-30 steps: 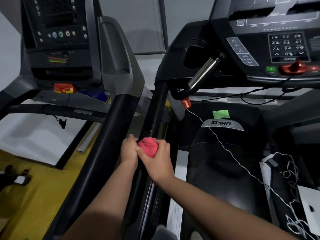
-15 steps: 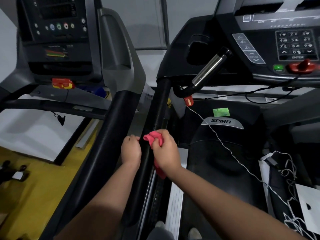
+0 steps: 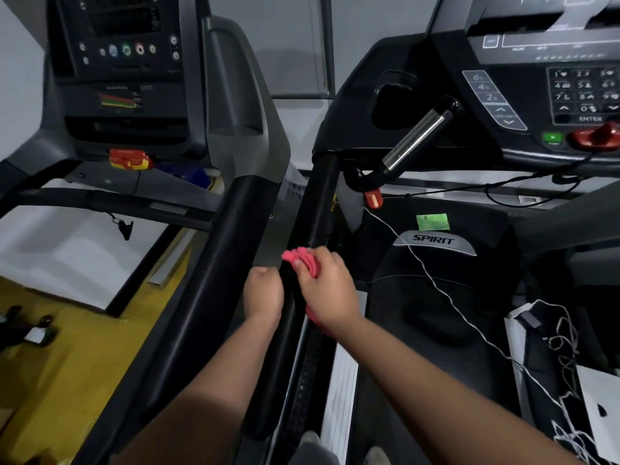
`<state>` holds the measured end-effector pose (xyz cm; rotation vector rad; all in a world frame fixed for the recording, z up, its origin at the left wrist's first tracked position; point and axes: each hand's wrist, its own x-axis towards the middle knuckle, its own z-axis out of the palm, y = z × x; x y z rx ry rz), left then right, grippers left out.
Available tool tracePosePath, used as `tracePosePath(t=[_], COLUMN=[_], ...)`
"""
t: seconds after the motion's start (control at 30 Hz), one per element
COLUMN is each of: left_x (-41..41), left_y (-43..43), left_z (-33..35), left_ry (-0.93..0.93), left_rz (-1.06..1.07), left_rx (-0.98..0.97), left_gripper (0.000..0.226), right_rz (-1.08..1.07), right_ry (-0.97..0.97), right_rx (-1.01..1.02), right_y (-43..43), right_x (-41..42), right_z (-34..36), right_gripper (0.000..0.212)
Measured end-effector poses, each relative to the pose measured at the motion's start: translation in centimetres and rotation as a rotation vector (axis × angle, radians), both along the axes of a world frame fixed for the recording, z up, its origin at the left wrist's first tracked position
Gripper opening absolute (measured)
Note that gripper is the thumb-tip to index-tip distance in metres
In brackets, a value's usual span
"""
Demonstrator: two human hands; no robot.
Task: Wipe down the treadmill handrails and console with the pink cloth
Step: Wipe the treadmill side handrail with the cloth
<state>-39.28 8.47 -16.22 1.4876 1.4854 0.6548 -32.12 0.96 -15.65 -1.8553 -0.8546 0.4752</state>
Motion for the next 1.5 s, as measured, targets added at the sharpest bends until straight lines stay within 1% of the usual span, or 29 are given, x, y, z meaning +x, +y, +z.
tracePosePath(t=[0.1,0.23,0.43,0.63,0.73,0.83,0.9,0.93,0.97,1.0,1.1,1.13,1.17,1.27,1.3,1.37,1.4,1.5], left_x=[-0.1,0.0,-0.1,0.1,0.2,0.1,0.1,0.1,0.2,0.3,0.8,0.9,1.0,1.0,1.0,1.0,1.1,1.2], left_y=[0.0,0.2,0.2,0.0,0.0,0.0,-0.2,-0.3,-0.4,-0.6,-1.1,-1.3,-1.5,-1.8,-1.8,-1.7,-1.7,-1.7], left_z=[-0.1,0.0,-0.2,0.0,0.1,0.1,0.2,0.5,0.7,1.0,1.6,1.8,1.8,2.0,2.0,2.2,2.2,2.3], left_ry=[-0.002,-0.012,-0.009,0.002,0.019,0.035,0.048,0.065,0.103,0.16,0.326,0.355,0.372,0.388,0.39,0.389,0.395,0.411], left_rz=[0.011,0.027,0.016,0.039,0.034,0.024,0.033,0.034,0.03,0.018,-0.034,-0.048,-0.061,-0.074,-0.072,-0.064,-0.063,-0.067], left_rx=[-0.013,-0.028,-0.047,-0.014,-0.008,-0.003,0.004,0.005,0.012,0.031,0.173,0.224,0.258,0.282,0.281,0.277,0.276,0.266], left_gripper=[0.024,0.02,0.021,0.018,0.019,0.029,0.024,0.019,0.016,0.014,0.01,0.01,0.01,0.013,0.012,0.011,0.011,0.01], right_rz=[-0.009,0.018,-0.01,0.027,0.007,-0.032,-0.031,-0.023,-0.02,-0.019,-0.107,-0.119,-0.105,-0.043,-0.053,-0.115,-0.137,-0.11], right_ry=[-0.028,0.075,0.105,0.182,0.173,0.059,0.041,0.092,0.196,0.339,0.871,0.979,1.053,1.142,1.142,1.054,0.989,0.698], right_rx=[0.018,0.069,0.08,0.113,0.086,0.031,0.061,0.101,0.137,0.159,0.203,0.189,0.166,0.096,0.116,0.127,0.133,0.11], right_y=[0.0,-1.6,0.0,-2.1,-1.0,-0.1,-1.0,-1.6,-2.1,-2.4,-1.2,-0.5,0.0,0.1,0.0,-0.5,-0.5,-0.8], right_x=[0.1,-1.3,0.3,-1.1,-0.3,-0.2,-1.2,-1.8,-2.4,-2.7,-3.0,-2.5,-2.0,-1.0,-0.8,-1.0,-1.4,-2.3], right_z=[-0.7,-1.9,-0.7,-3.1,-2.2,-0.9,-1.3,-2.0,-2.9,-3.5,-4.6,-4.5,-4.6,-4.5,-4.2,-3.0,-3.0,-4.0], right_gripper=[0.028,0.024,0.026,0.023,0.022,0.023,0.024,0.021,0.016,0.012,0.017,0.016,0.016,0.024,0.023,0.019,0.017,0.013])
